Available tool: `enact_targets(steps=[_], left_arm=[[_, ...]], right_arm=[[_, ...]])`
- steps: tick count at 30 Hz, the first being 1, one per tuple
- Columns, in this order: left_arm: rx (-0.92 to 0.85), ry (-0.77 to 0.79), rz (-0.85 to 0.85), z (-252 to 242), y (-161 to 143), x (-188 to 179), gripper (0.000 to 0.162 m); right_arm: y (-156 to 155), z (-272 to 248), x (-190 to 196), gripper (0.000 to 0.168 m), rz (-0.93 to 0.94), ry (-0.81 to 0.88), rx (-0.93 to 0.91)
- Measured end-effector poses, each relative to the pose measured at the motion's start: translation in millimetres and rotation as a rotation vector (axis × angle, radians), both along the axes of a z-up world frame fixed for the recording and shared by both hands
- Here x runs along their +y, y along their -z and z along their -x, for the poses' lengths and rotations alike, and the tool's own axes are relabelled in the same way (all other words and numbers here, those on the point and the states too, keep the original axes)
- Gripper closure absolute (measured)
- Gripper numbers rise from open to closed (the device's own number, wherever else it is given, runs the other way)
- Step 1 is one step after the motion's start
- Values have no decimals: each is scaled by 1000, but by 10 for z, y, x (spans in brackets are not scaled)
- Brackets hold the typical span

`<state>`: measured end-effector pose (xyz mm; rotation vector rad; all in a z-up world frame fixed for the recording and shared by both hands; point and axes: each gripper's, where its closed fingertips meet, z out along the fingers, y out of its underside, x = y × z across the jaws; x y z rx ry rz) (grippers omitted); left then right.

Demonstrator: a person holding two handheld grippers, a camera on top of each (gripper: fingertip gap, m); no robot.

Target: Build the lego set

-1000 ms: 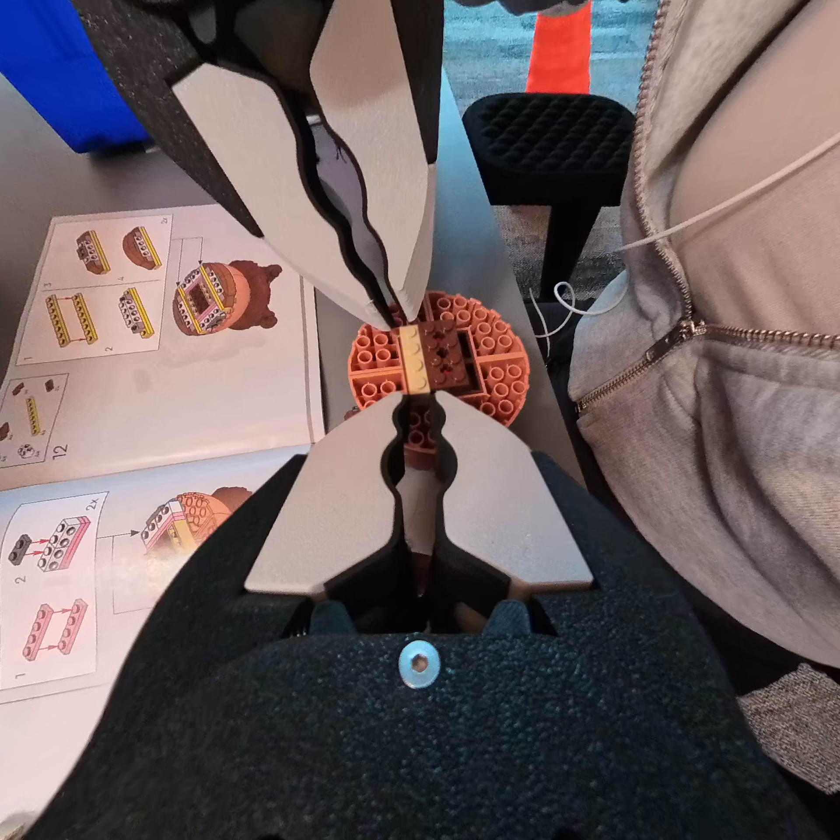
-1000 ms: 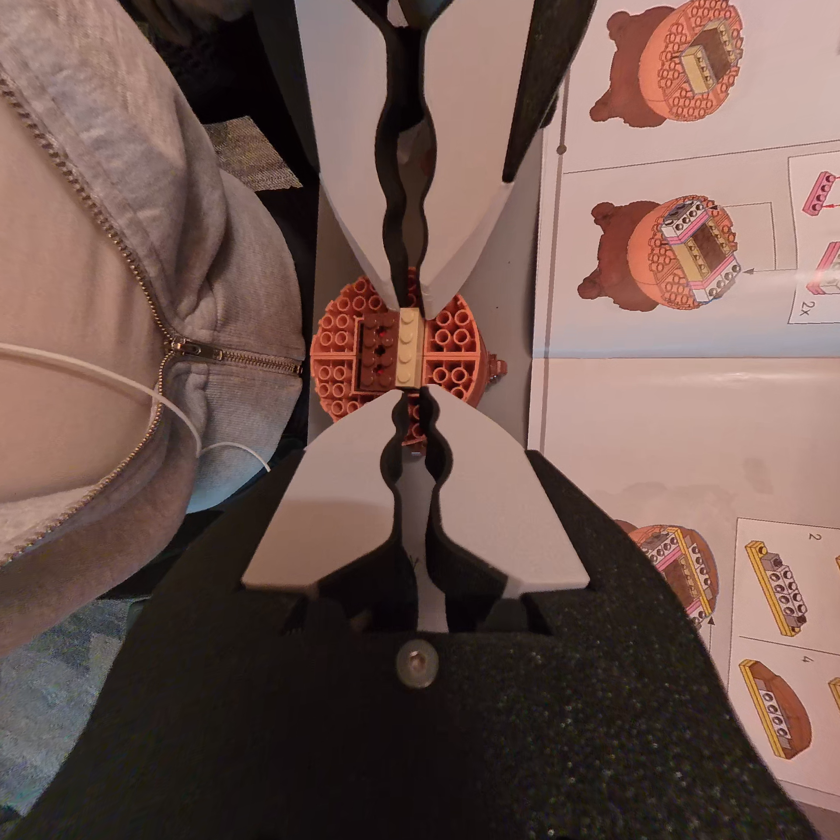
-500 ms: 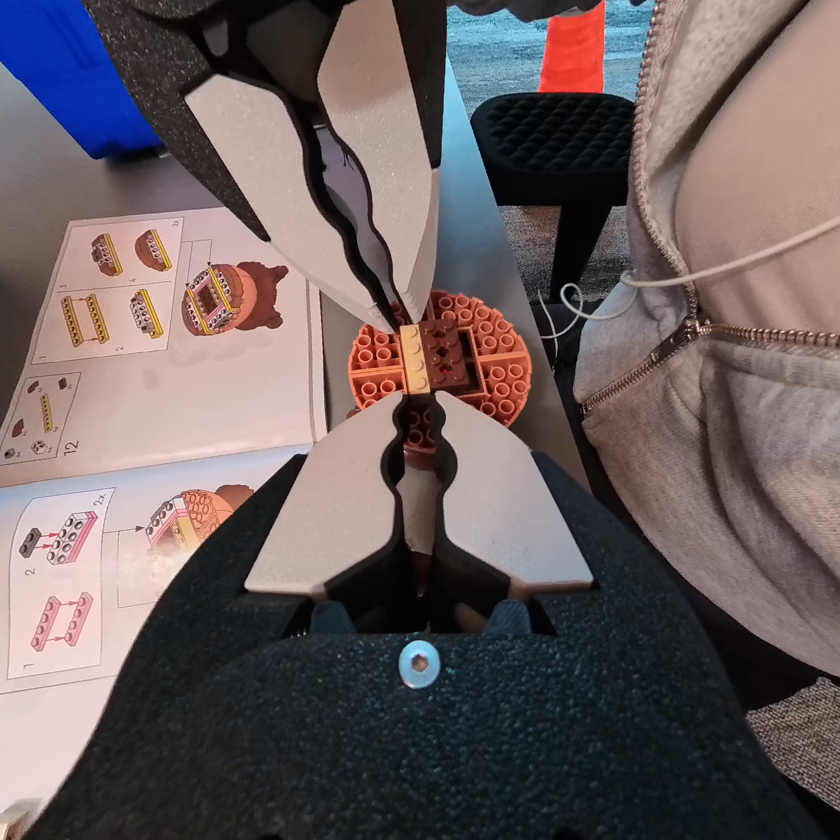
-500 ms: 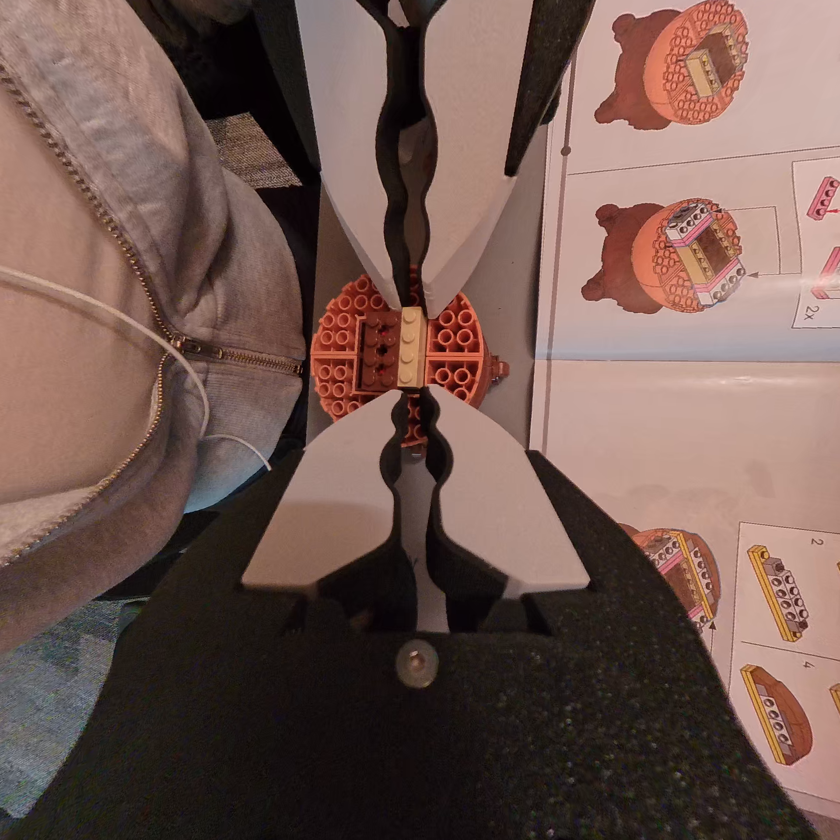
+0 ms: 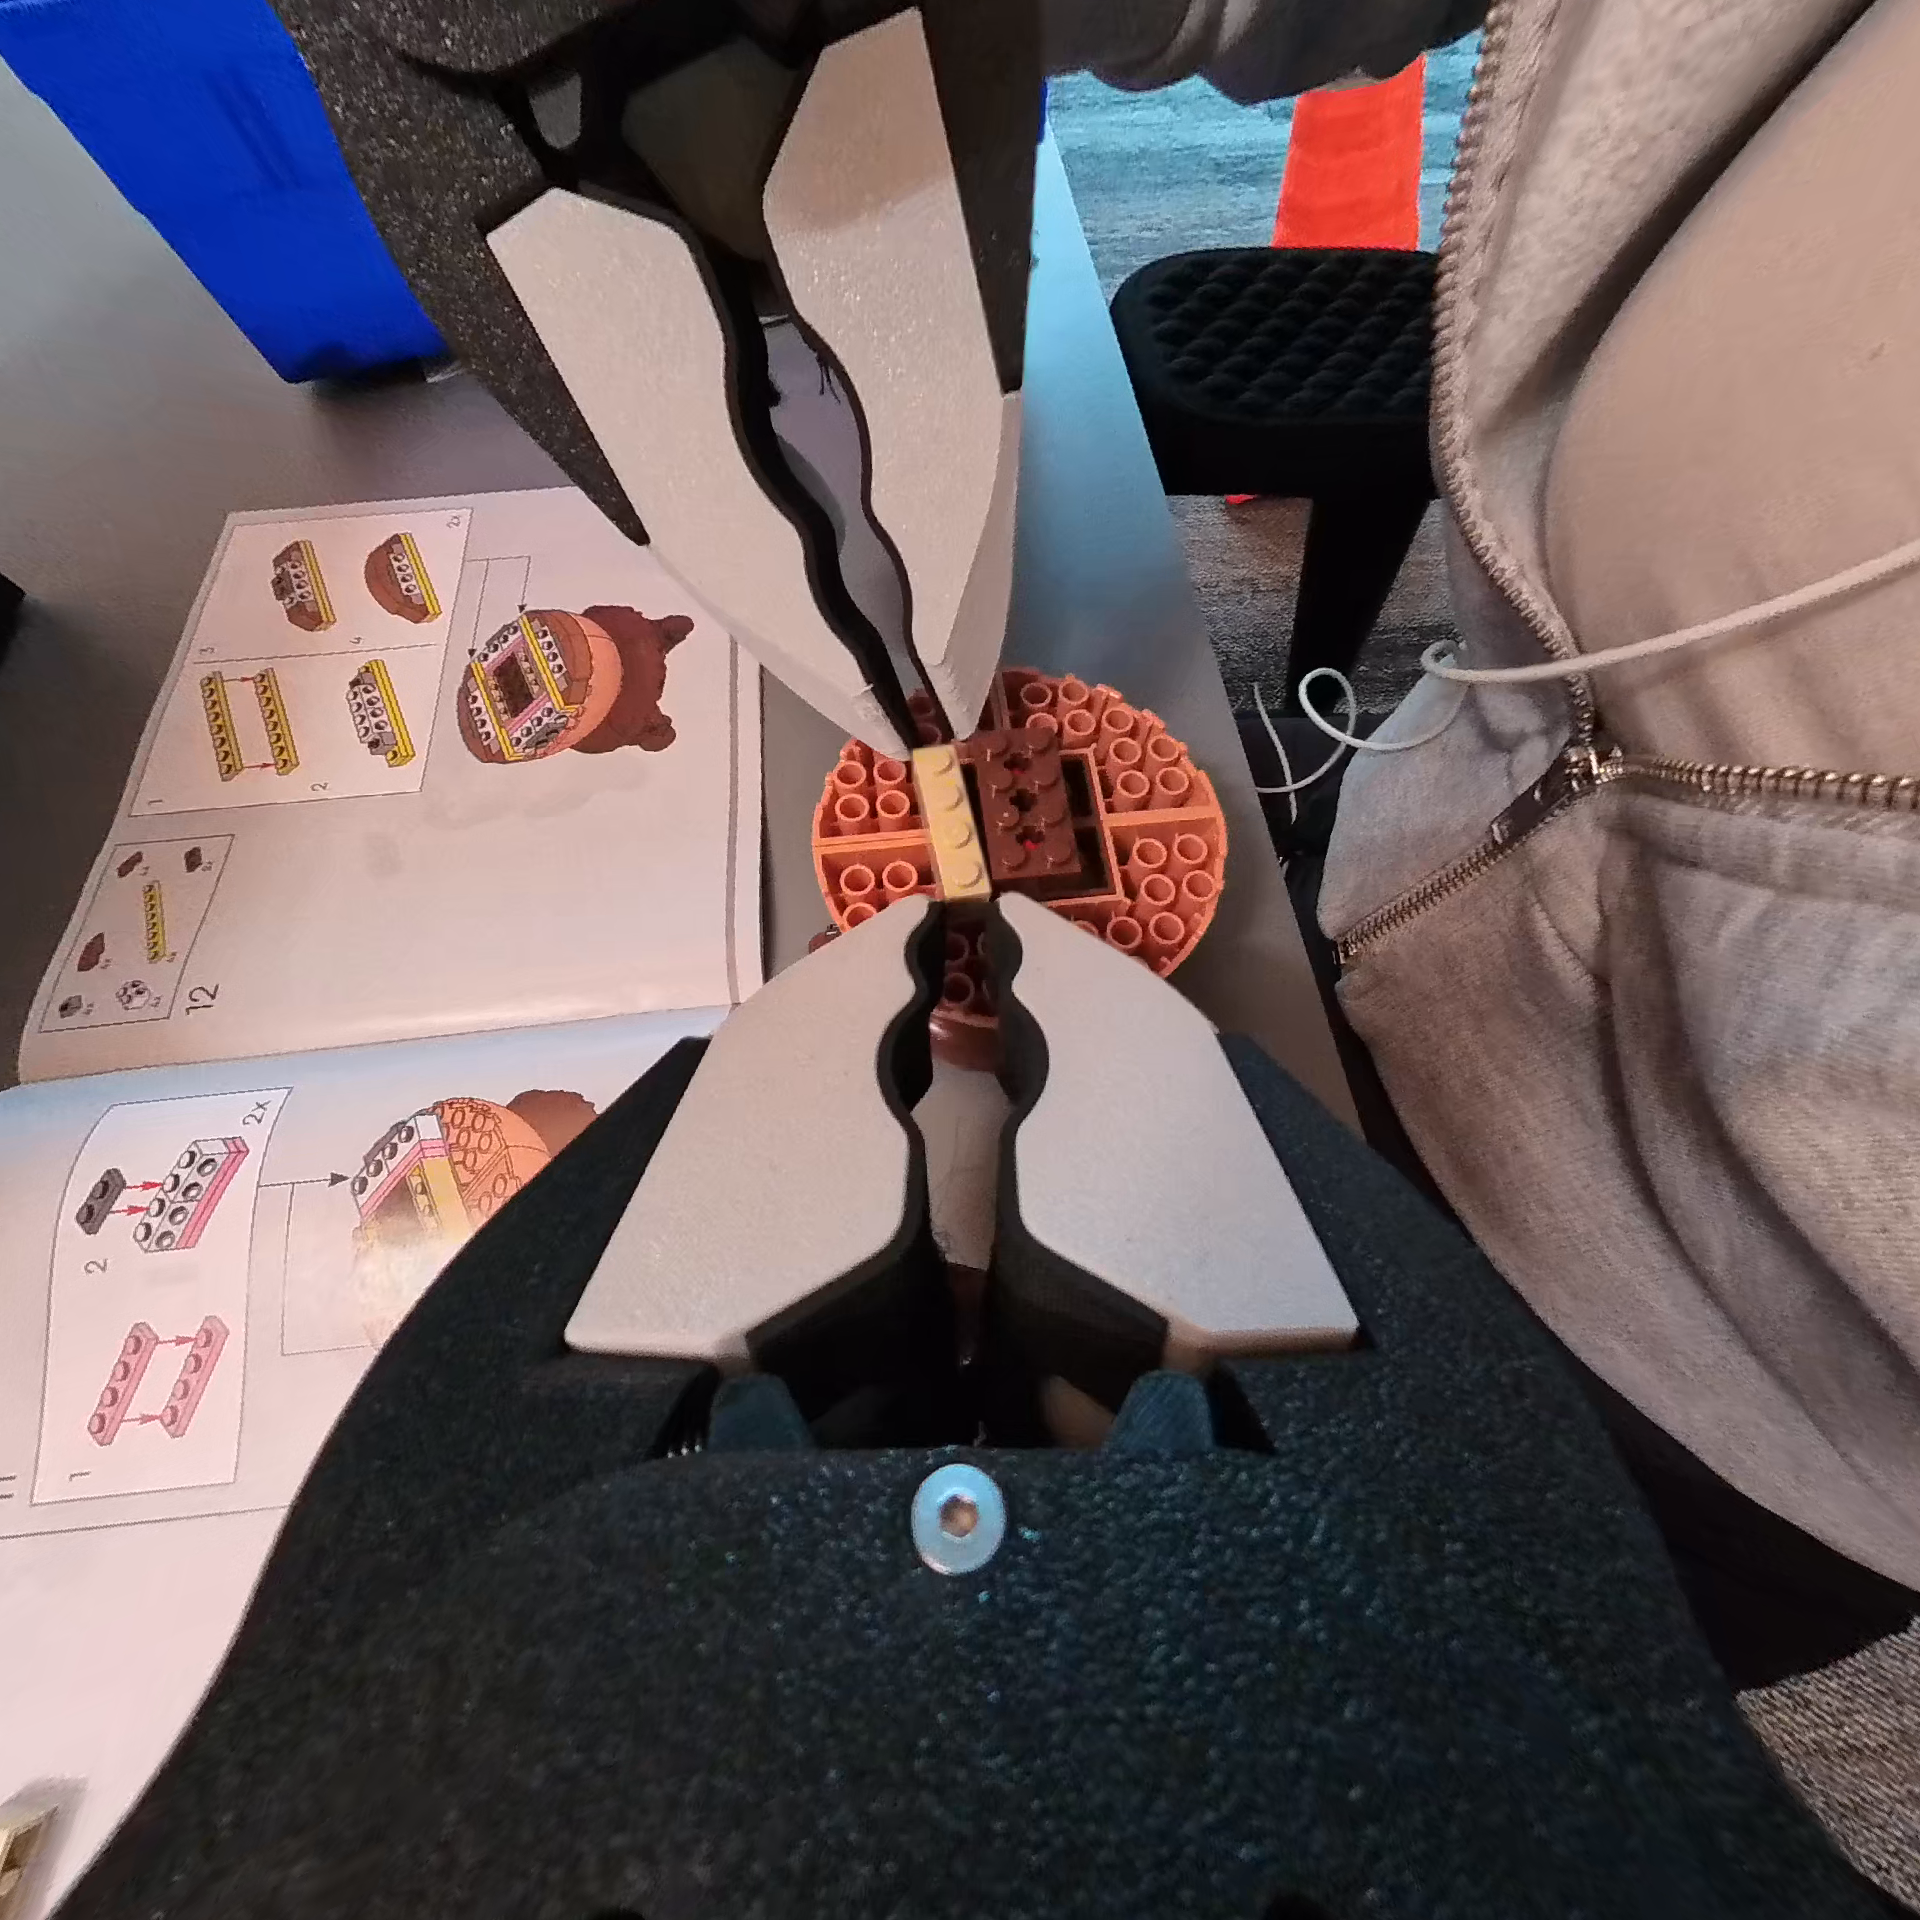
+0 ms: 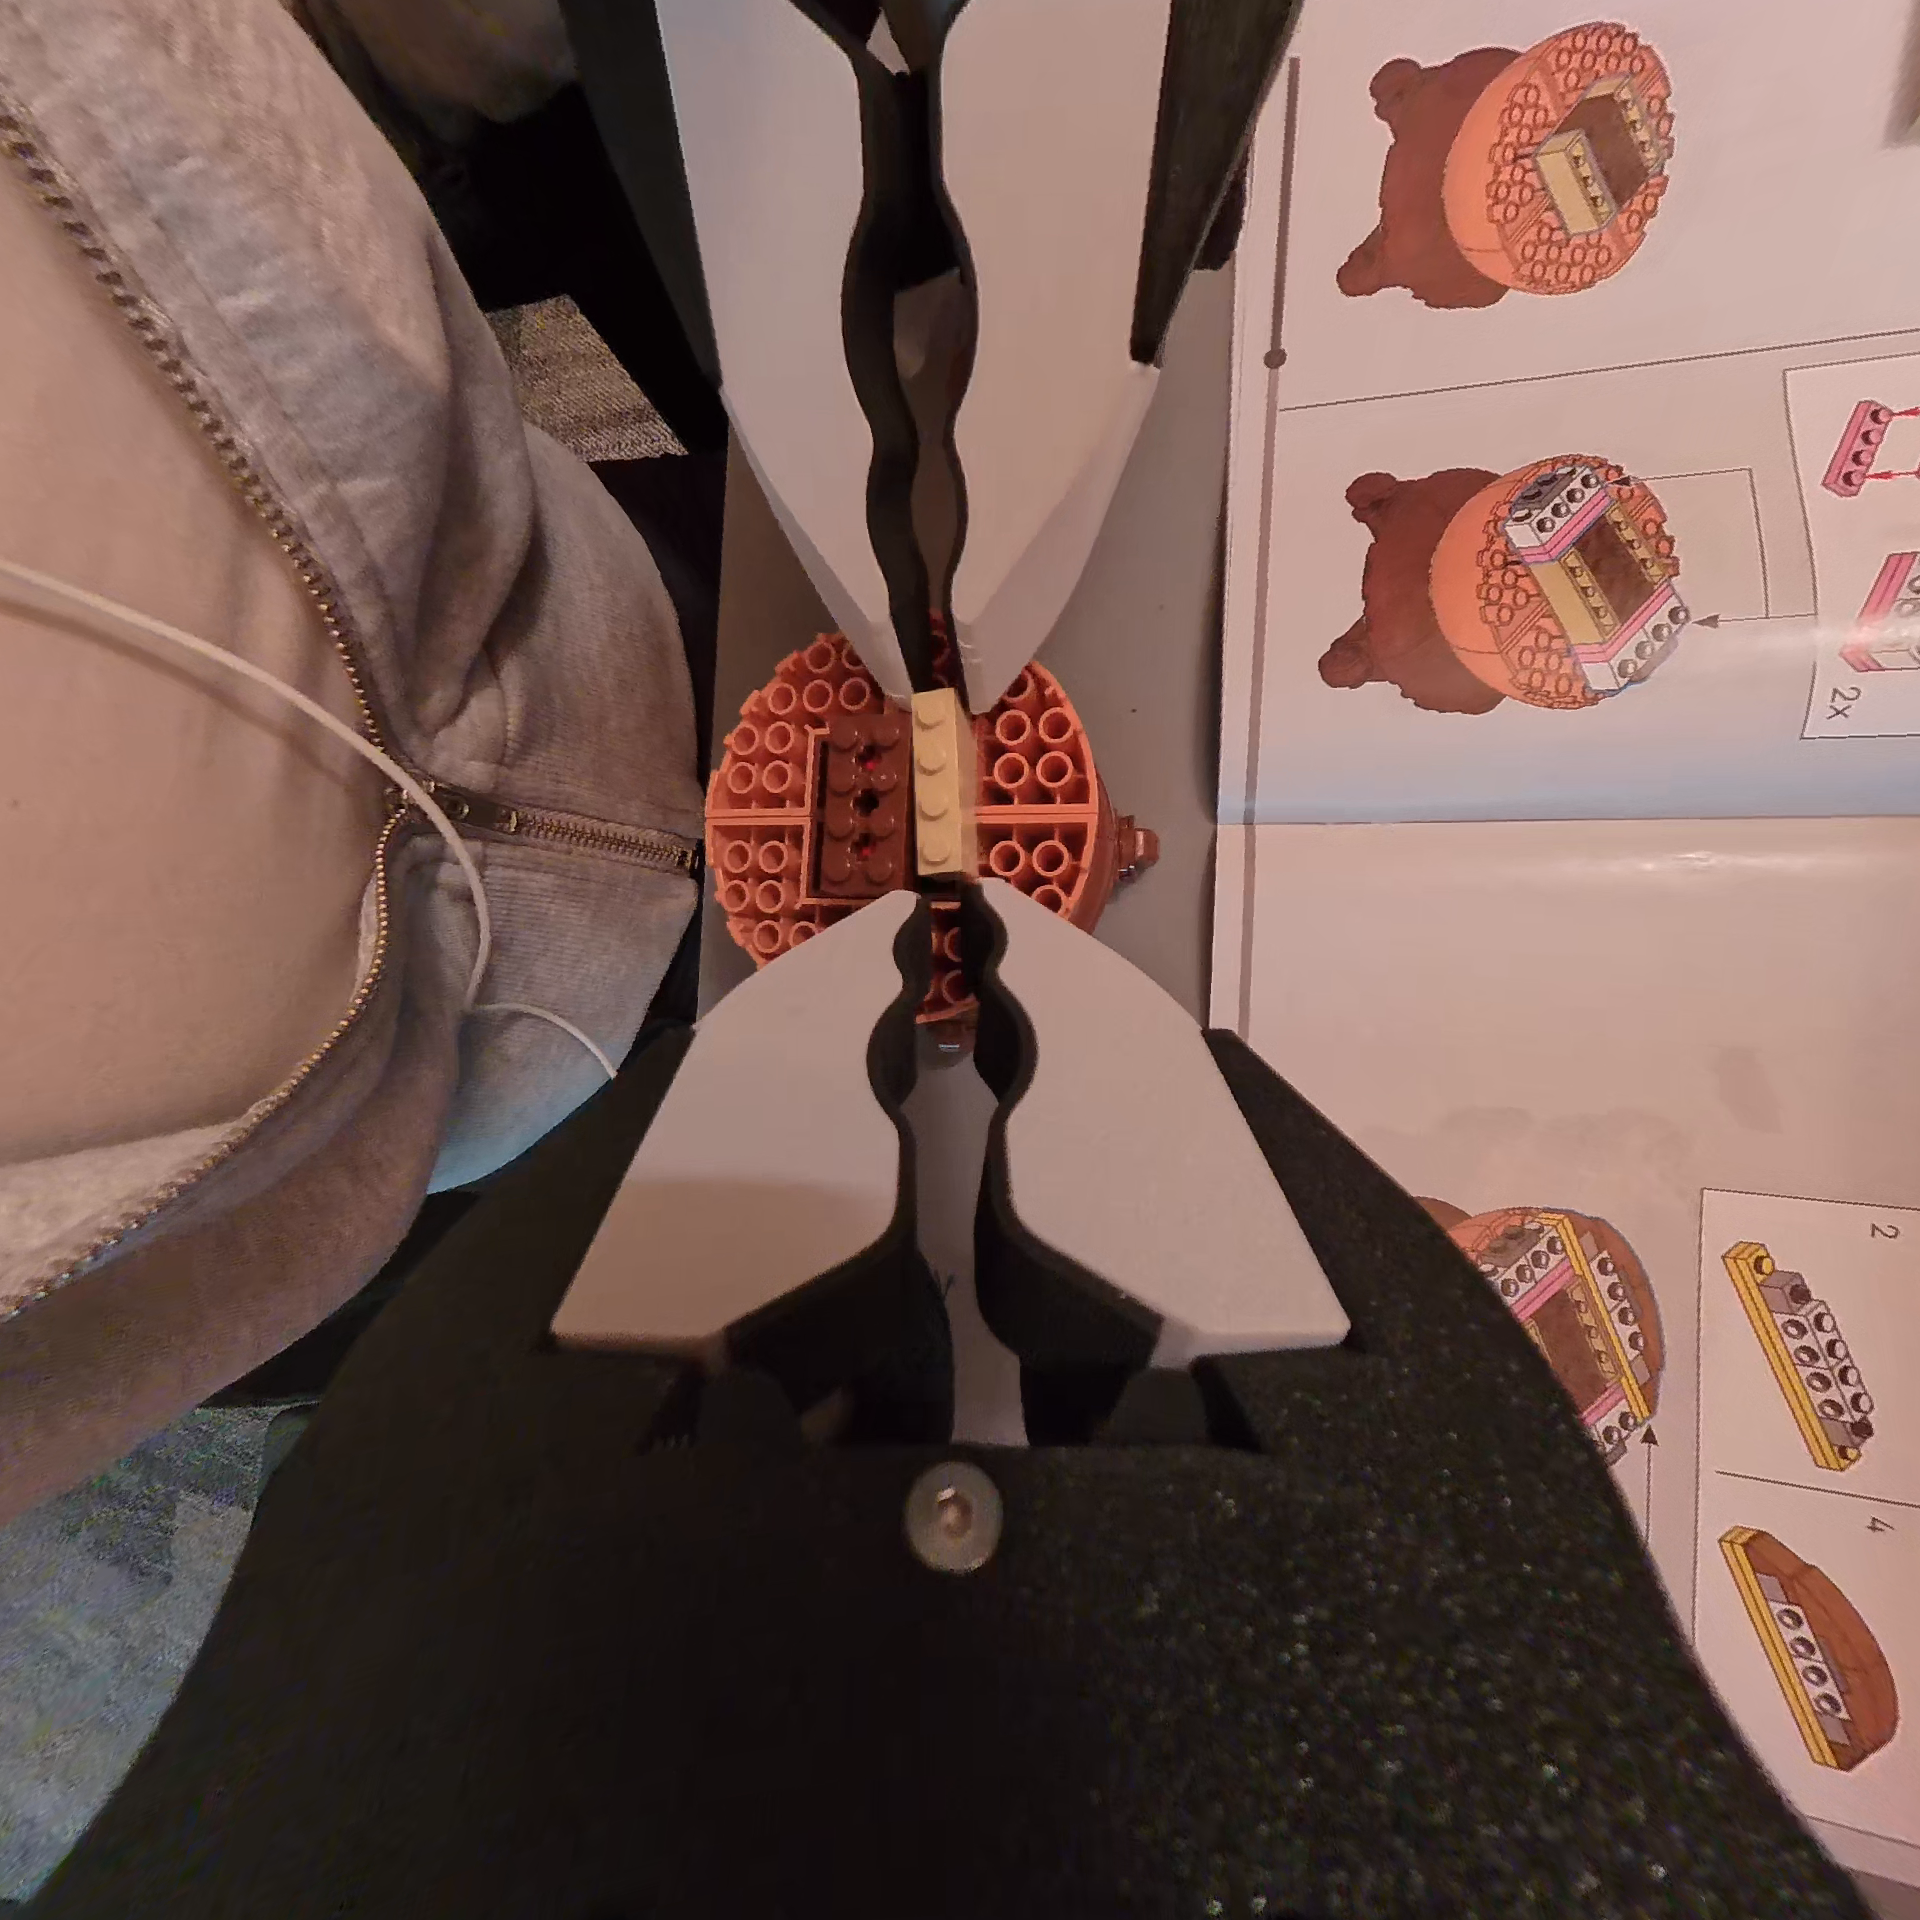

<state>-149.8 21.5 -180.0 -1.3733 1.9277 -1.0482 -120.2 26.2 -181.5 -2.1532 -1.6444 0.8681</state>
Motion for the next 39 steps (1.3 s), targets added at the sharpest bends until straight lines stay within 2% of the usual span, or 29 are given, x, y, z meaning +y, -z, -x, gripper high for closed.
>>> enact_targets(steps=[16,18,23,25,28,32,35,39], left_arm=[[-56,-20,7,-17,-68,44,156],[-105,-54,25,-21,-139,88,162],[-248,-153,108,-11,-324,195,162],[-225,-171,132,28,-271,197,162],[-160,-288,78,166,-145,340,161],[-15,-512,-98,409,78,704,143],[59,-573,-124,435,283,869,140],[139,-670,-129,466,499,1071,140]], right_arm=[[-71,-40,38,160,-47,44,22],[-125,-42,88,156,-72,83,63],[-299,6,187,144,-93,236,294],[-262,-17,175,144,-75,274,321],[-192,-72,163,146,-76,298,308],[-108,-108,253,155,-104,302,248],[-90,-24,467,156,-185,240,207],[50,264,856,148,-310,84,111]])
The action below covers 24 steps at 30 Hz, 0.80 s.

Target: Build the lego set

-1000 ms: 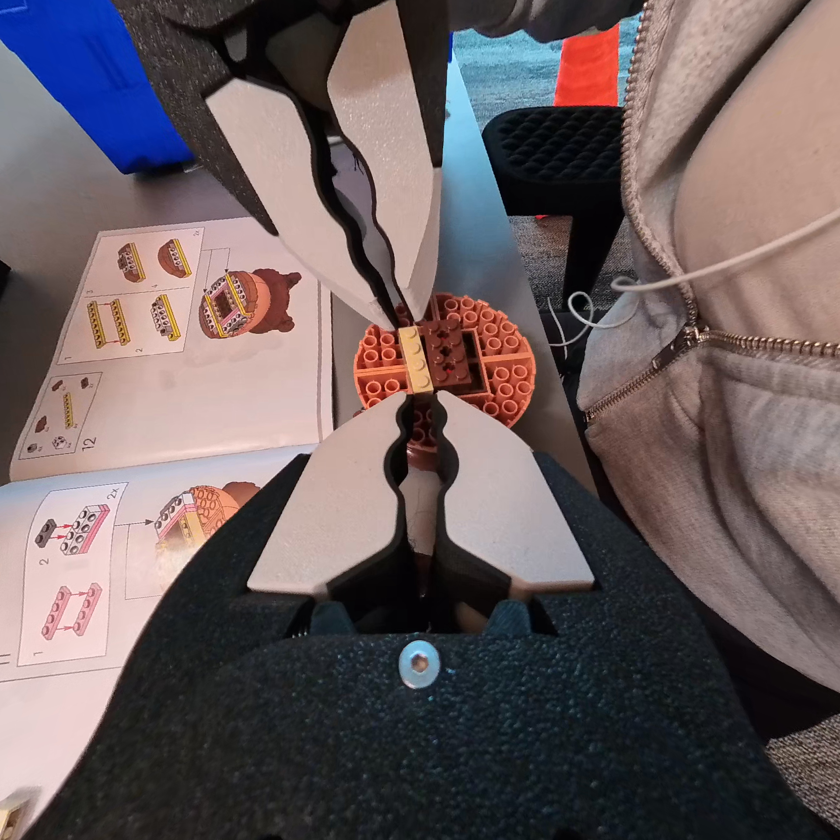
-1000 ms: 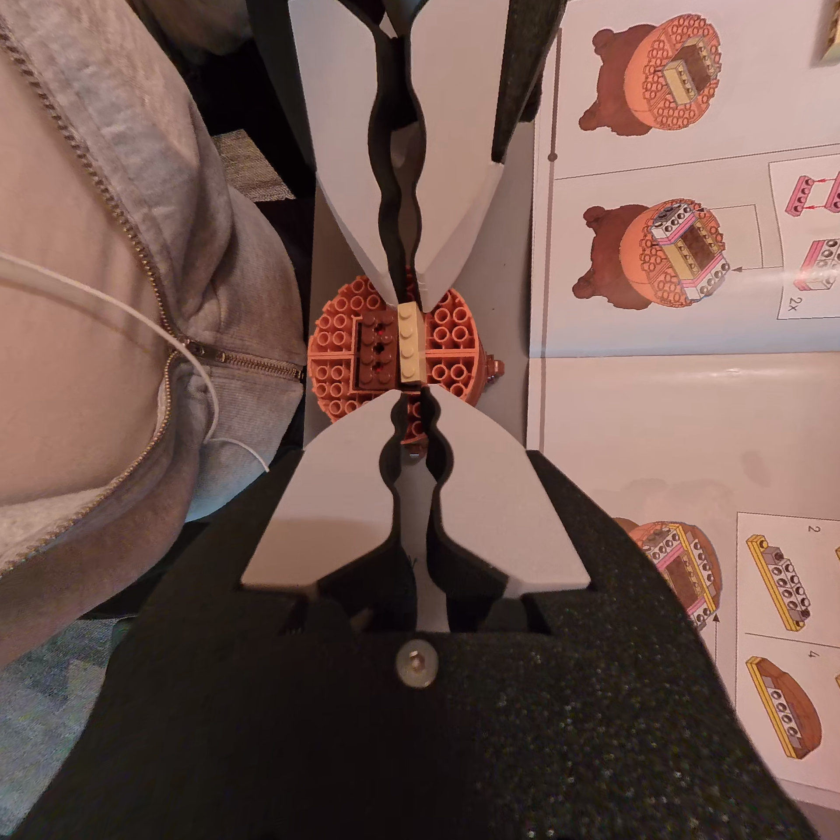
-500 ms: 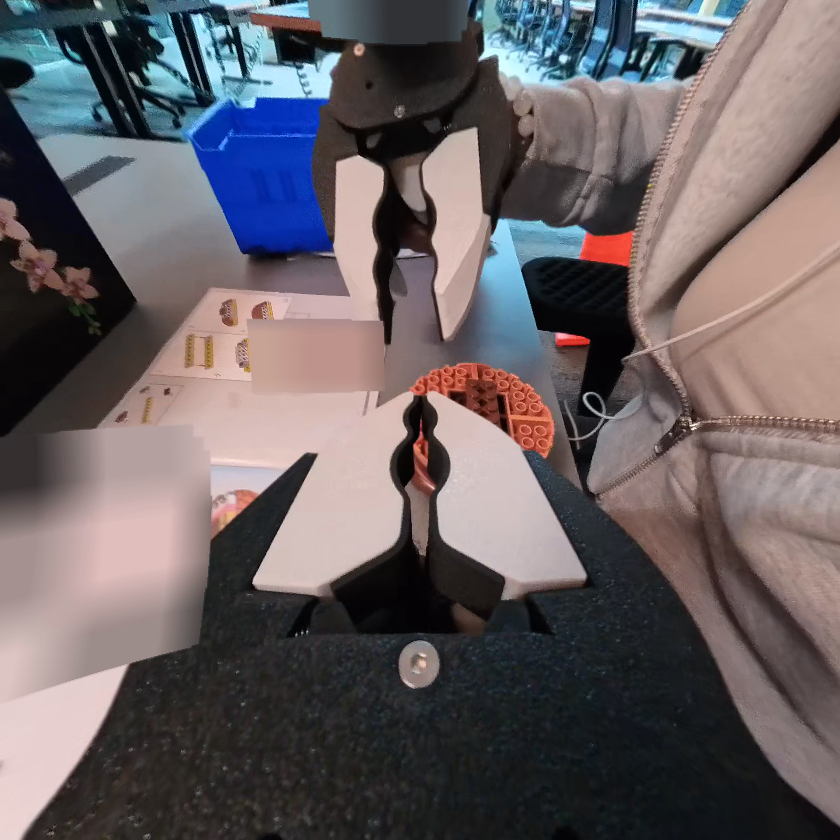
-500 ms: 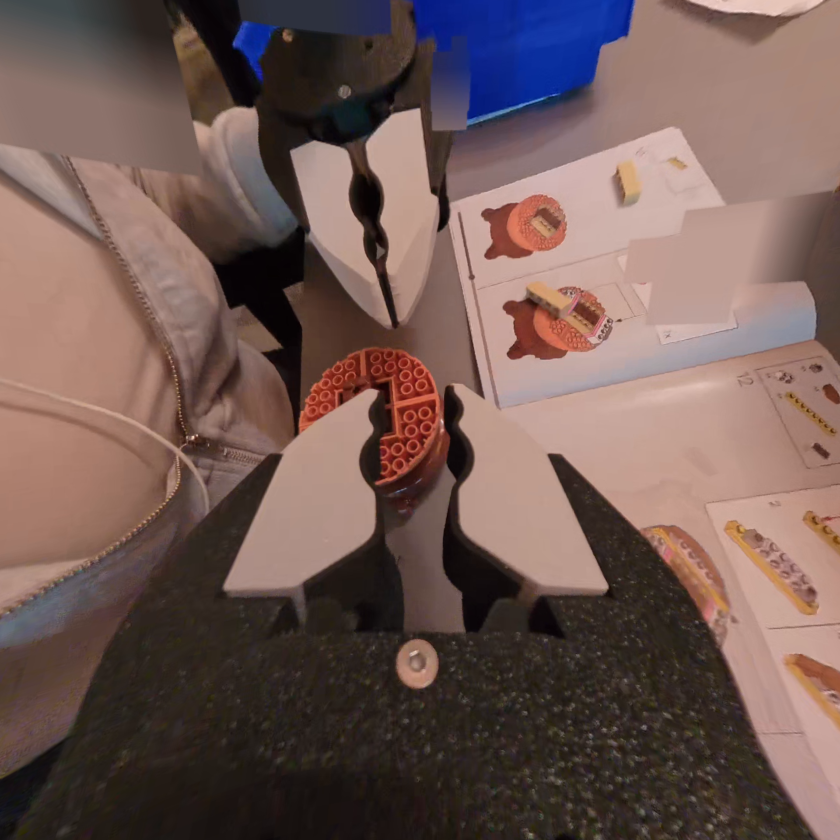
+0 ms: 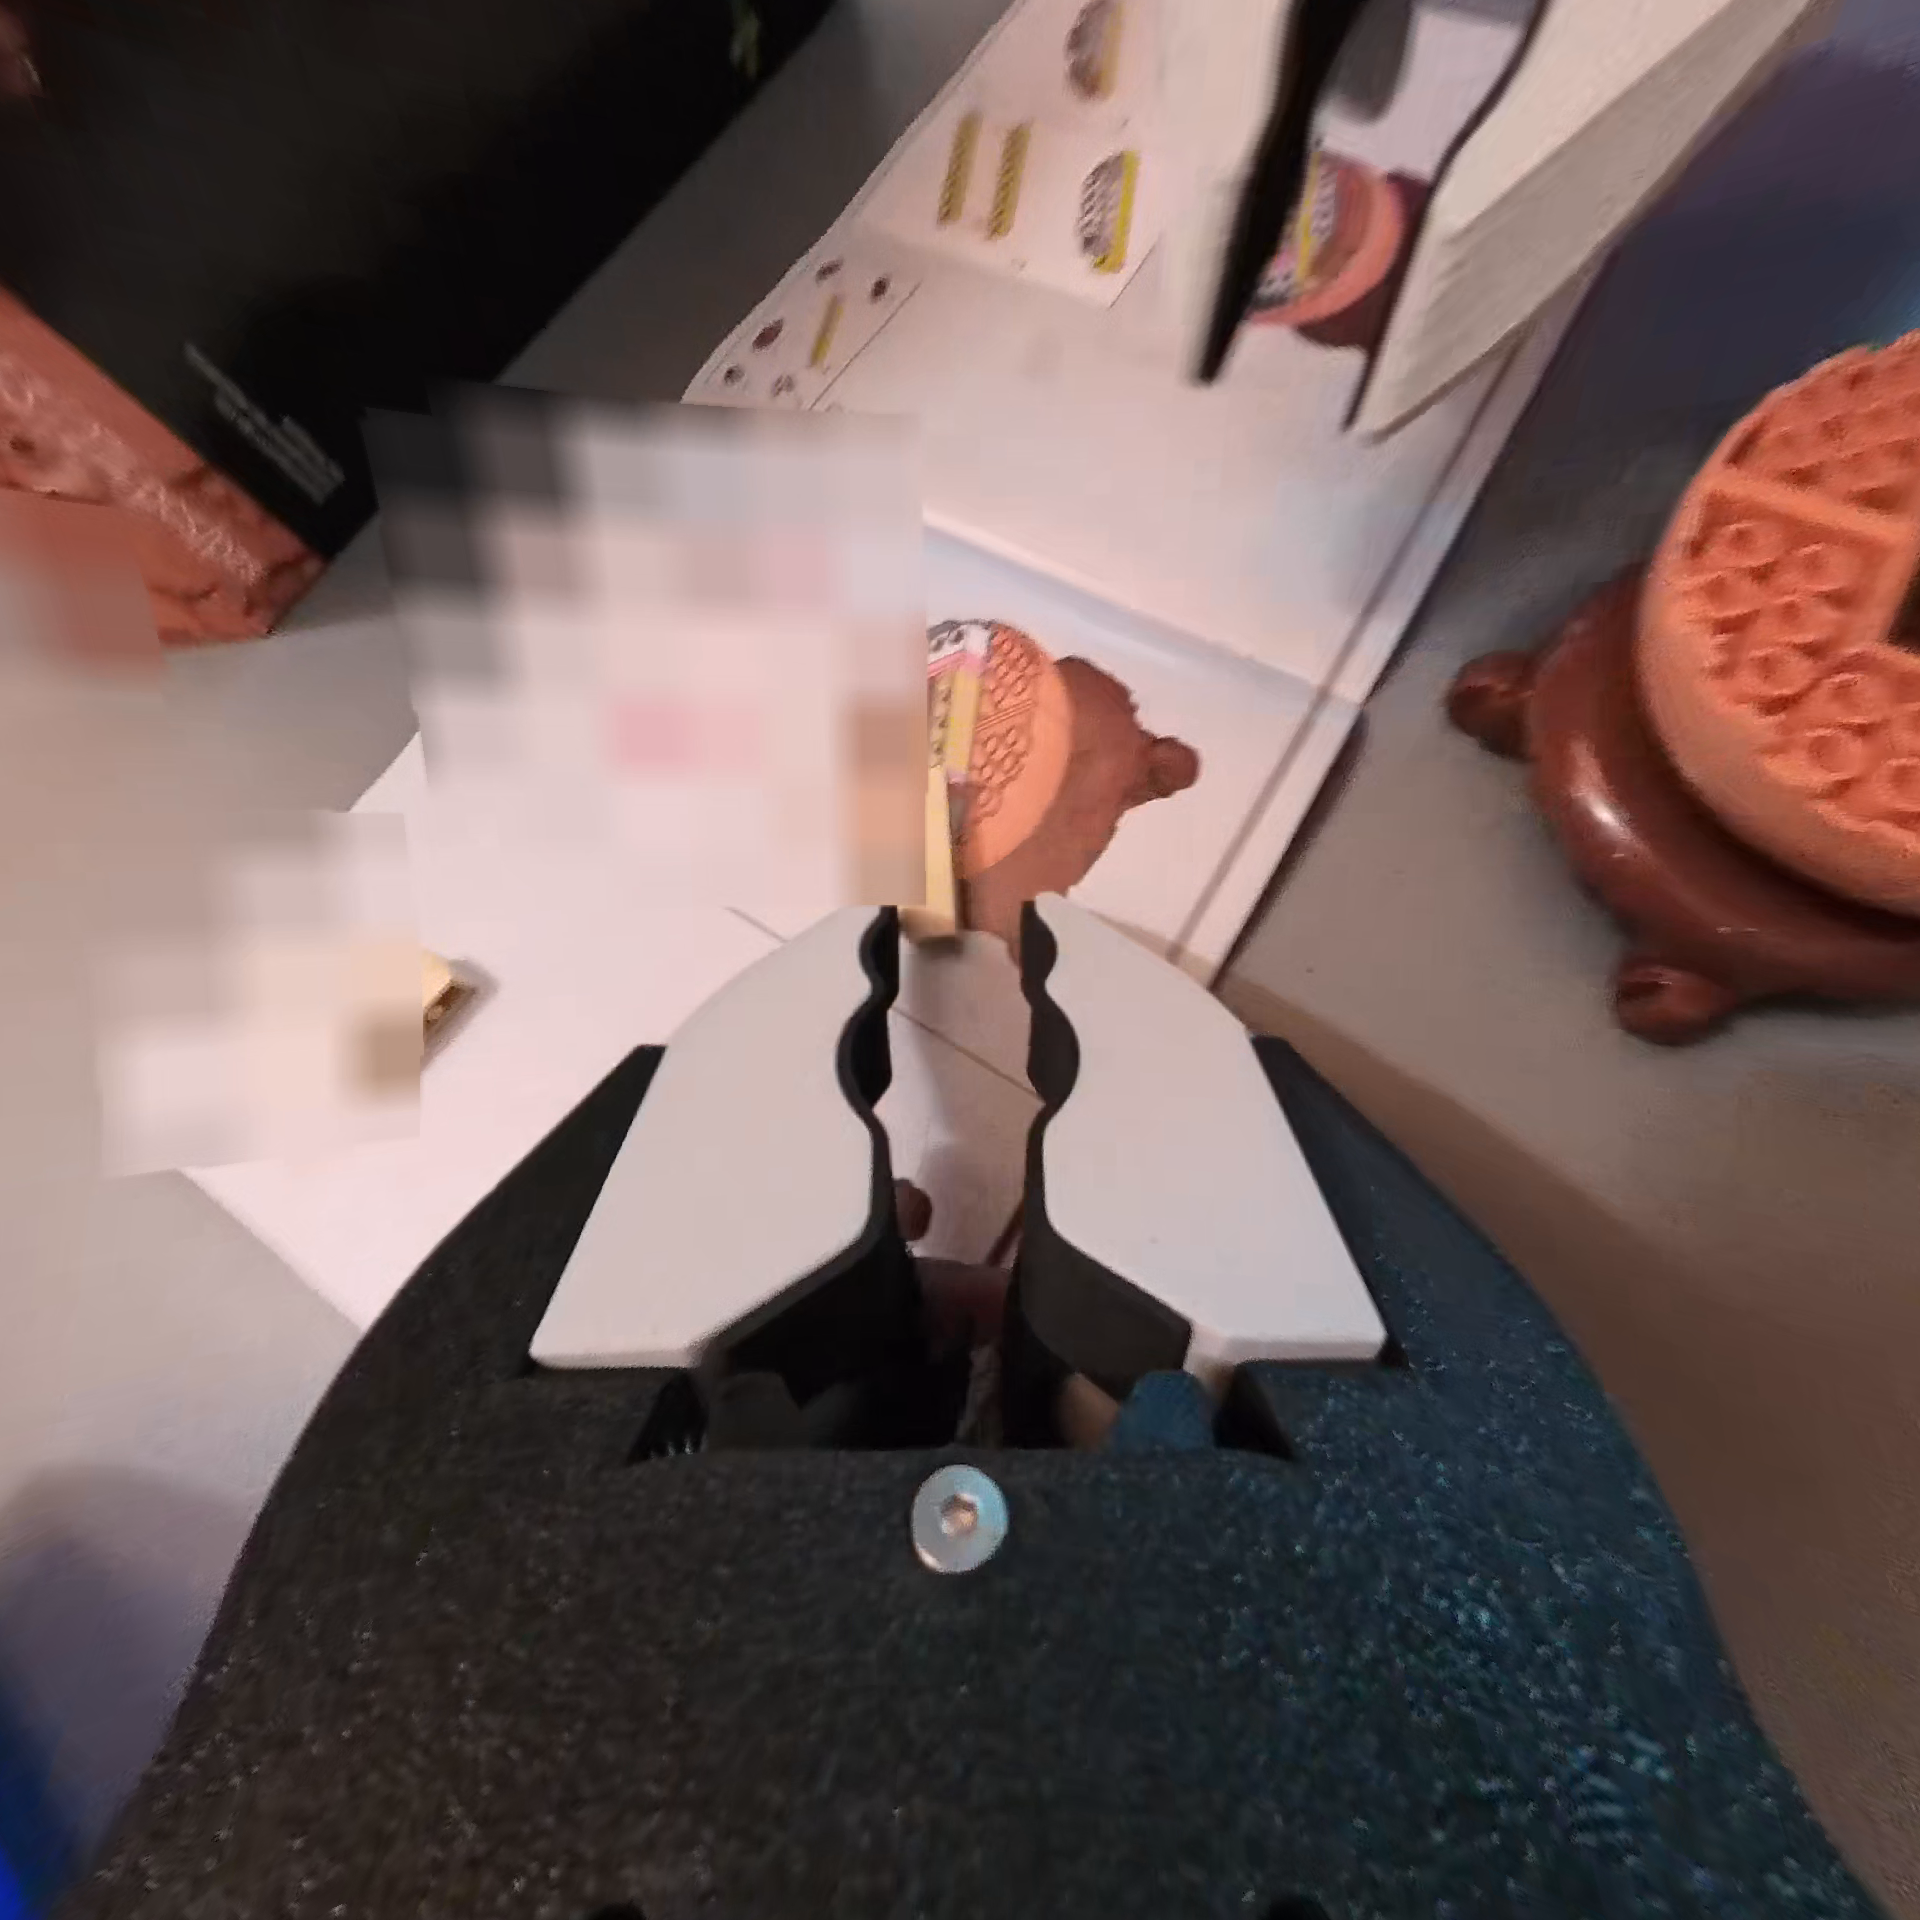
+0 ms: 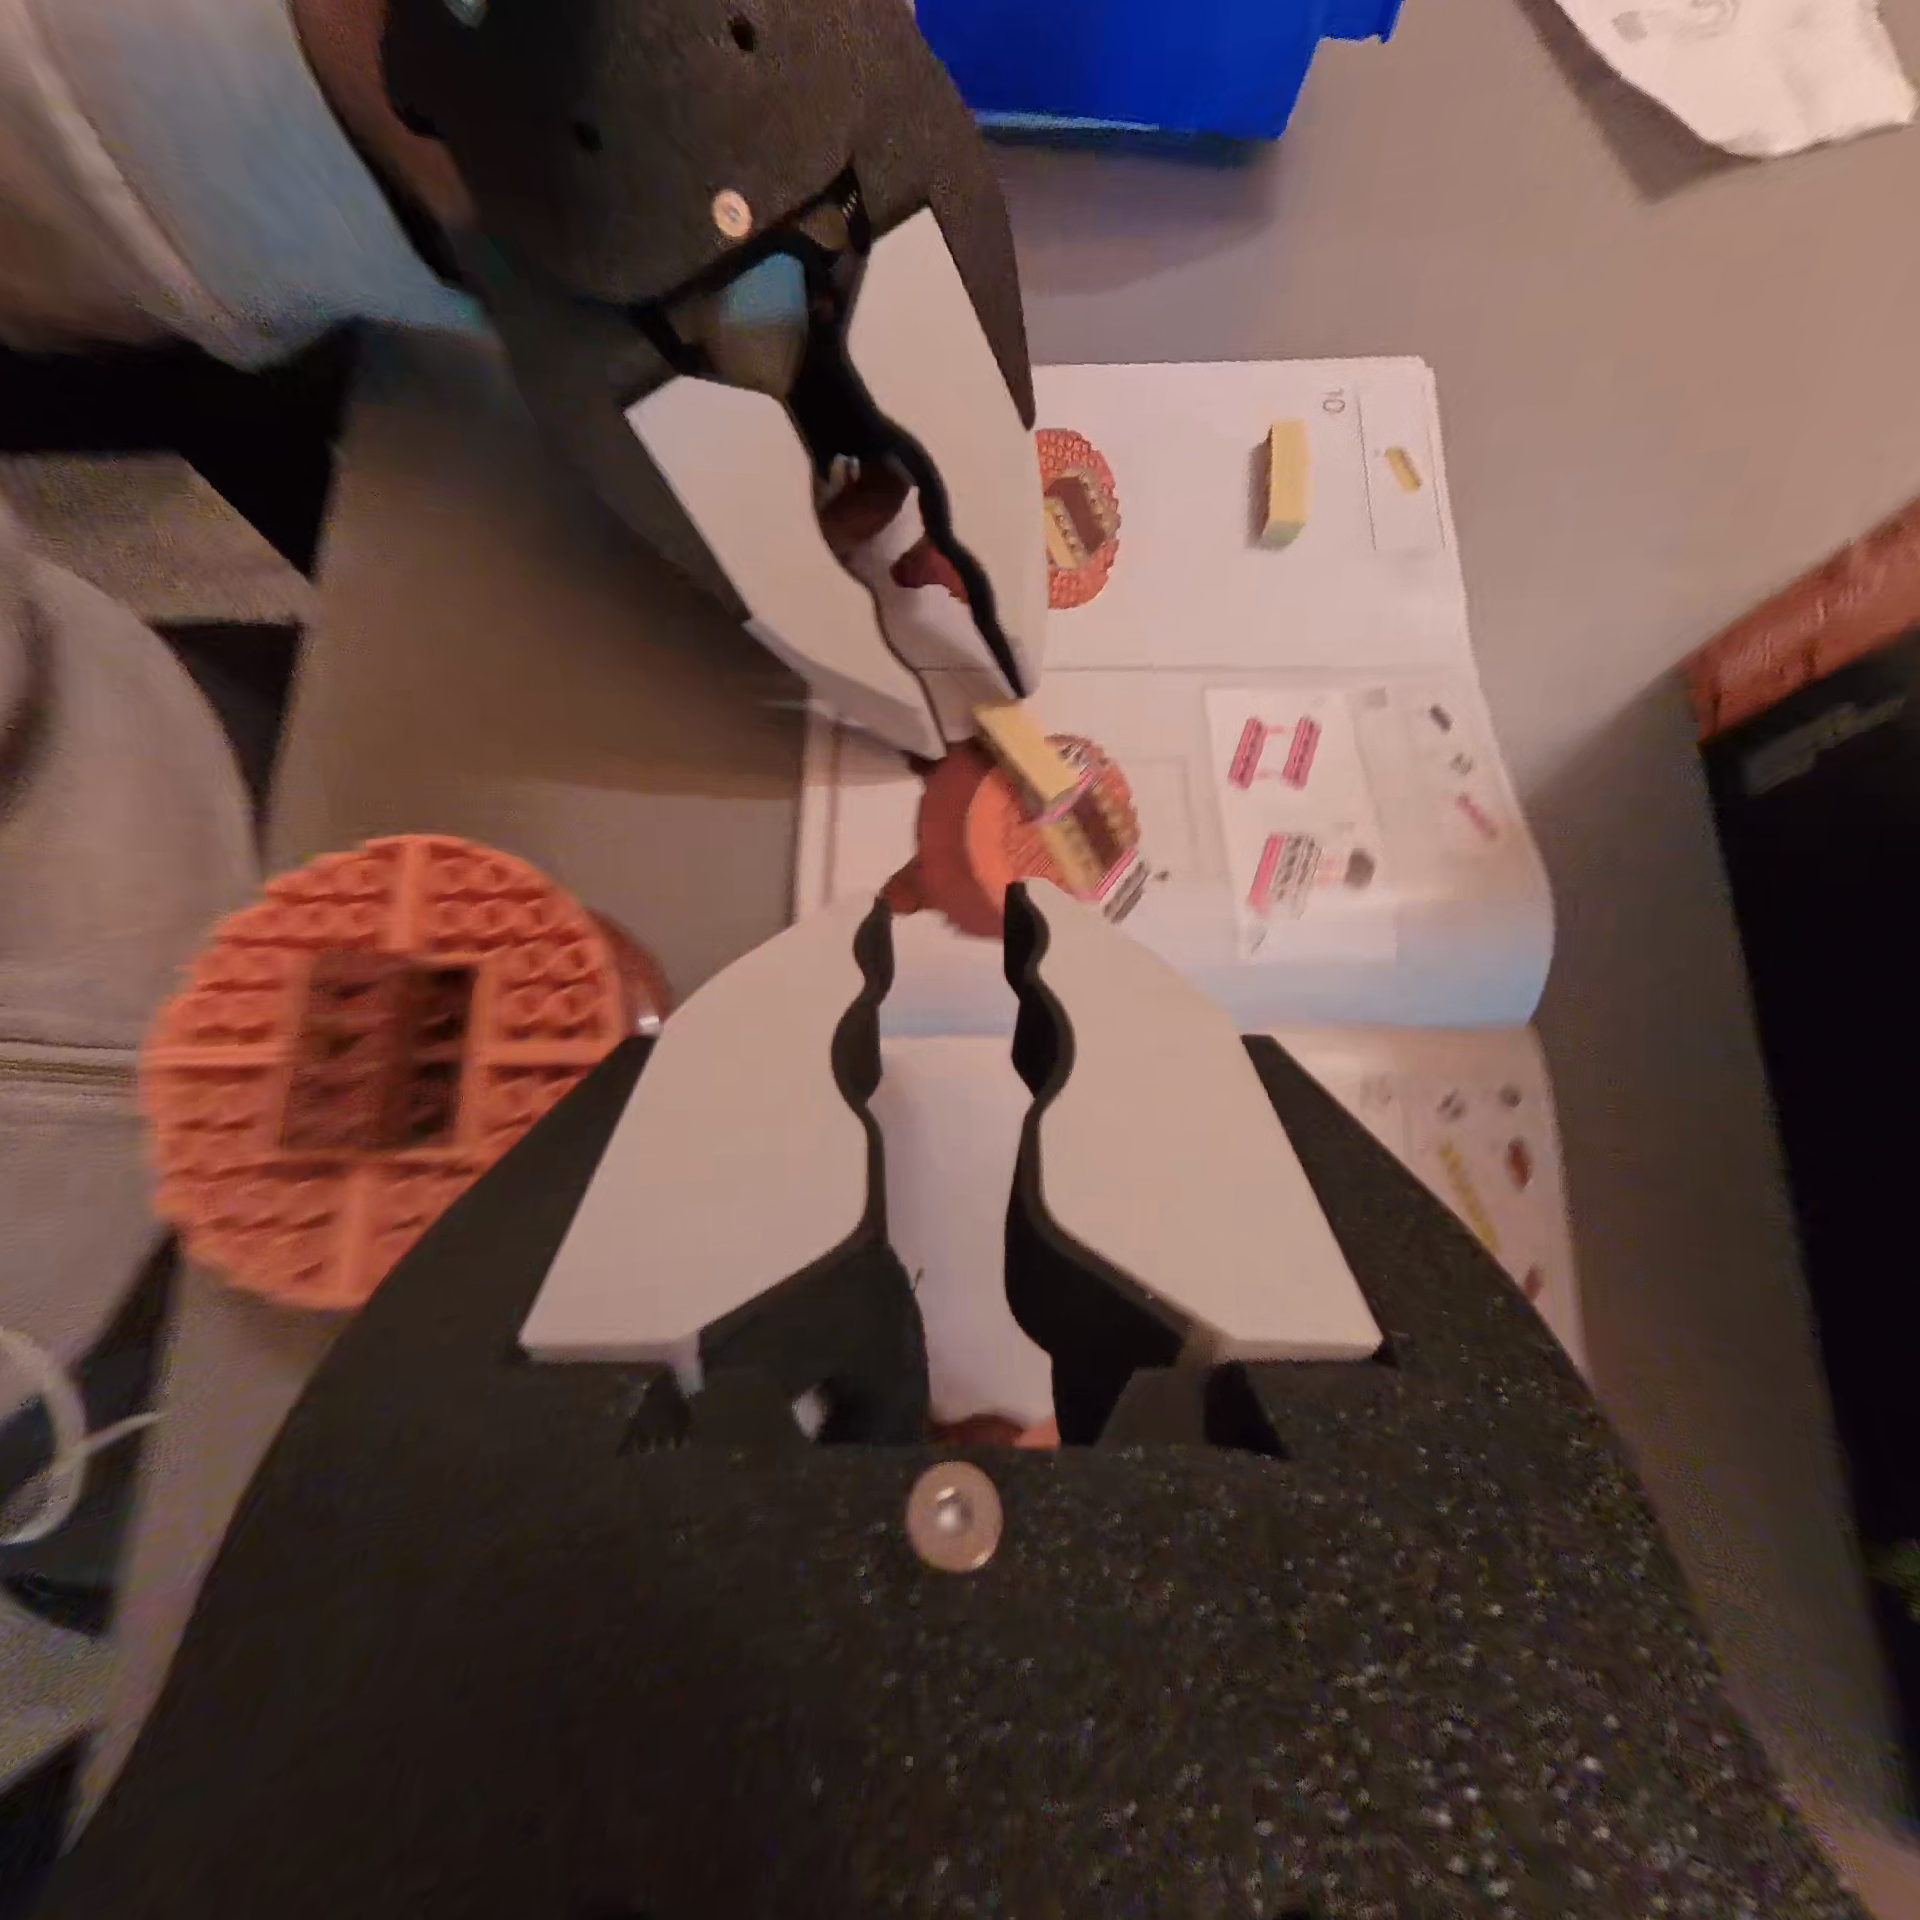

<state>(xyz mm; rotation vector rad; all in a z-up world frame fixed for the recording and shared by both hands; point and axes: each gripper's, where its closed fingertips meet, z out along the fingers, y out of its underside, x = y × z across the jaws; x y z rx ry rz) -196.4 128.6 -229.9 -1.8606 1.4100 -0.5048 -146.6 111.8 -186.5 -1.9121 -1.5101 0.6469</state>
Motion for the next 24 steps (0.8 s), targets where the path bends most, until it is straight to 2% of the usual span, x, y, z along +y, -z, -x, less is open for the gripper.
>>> enact_targets(steps=[4,8,11,14,18,21,24], left_arm=[[9,1,-10,4,32,20,144],[-1,5,16,8,39,25,146],[-9,24,29,3,34,11,146],[-80,57,-97,-12,-118,48,142],[-317,242,-397,-74,-600,-148,137],[-363,339,-469,-107,-758,-279,138],[-352,398,-475,-170,-804,-348,146]], right_arm=[[260,259,277,145,-45,-134,-102],[454,359,332,144,-24,-251,-147],[519,414,280,156,13,-318,-136],[426,428,185,157,226,-267,-55],[-96,428,-39,157,733,-179,258],[-247,316,-171,157,882,-194,323],[-294,257,-298,157,927,-208,342]])
